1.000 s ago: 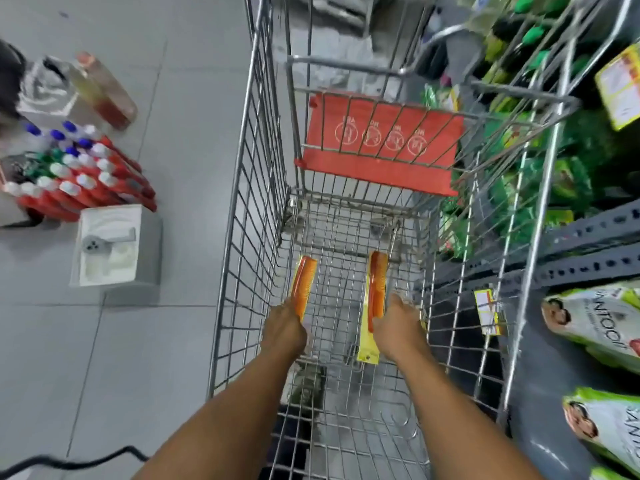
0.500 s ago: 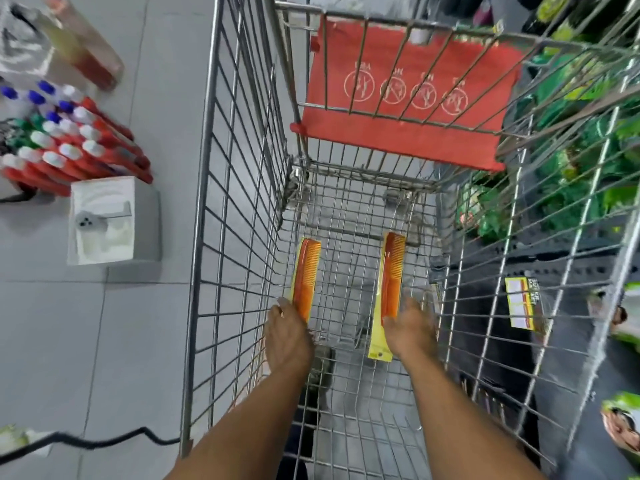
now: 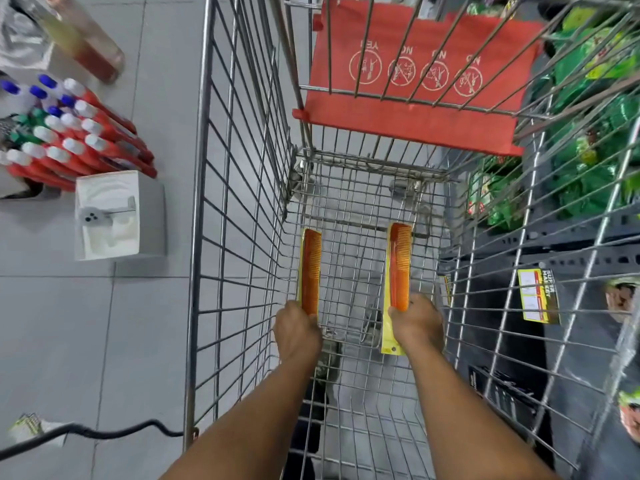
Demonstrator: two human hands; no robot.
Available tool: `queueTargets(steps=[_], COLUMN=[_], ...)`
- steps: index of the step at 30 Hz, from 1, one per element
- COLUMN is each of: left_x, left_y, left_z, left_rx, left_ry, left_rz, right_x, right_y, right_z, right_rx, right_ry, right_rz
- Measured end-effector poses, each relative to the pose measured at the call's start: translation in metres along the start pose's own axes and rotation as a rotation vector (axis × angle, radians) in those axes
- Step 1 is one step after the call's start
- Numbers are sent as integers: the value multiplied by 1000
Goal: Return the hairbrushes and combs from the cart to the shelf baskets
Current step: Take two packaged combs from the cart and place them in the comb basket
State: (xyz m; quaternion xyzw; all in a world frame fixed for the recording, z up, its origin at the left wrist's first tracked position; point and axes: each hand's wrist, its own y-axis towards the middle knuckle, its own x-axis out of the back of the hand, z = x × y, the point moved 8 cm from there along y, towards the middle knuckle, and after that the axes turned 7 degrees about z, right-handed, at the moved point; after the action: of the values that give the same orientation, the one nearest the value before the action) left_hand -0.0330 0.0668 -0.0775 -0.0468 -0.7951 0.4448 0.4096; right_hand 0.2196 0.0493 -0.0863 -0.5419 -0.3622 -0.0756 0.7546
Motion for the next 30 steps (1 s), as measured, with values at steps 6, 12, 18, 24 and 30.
queueTargets(steps=[6, 12, 18, 24, 30], left_x=[-6, 3, 24, 56, 91], left_y=[-10, -27, -59, -121, -196], left_z=[4, -13, -35, -56, -70], left_rx=[107, 16, -104, -288, -449], left_ry=[-300, -530, -608, -678, -682], left_rz=[89, 180, 234, 297, 342], right_x=[6, 18, 43, 82, 120], right_y=[-3, -27, -73, -134, -215], right_z=[-1, -1, -7, -22, -37], right_rx=[14, 17, 56, 164, 298], right_ry=[213, 490, 682, 706, 812], right_rz=[24, 91, 115, 61, -17])
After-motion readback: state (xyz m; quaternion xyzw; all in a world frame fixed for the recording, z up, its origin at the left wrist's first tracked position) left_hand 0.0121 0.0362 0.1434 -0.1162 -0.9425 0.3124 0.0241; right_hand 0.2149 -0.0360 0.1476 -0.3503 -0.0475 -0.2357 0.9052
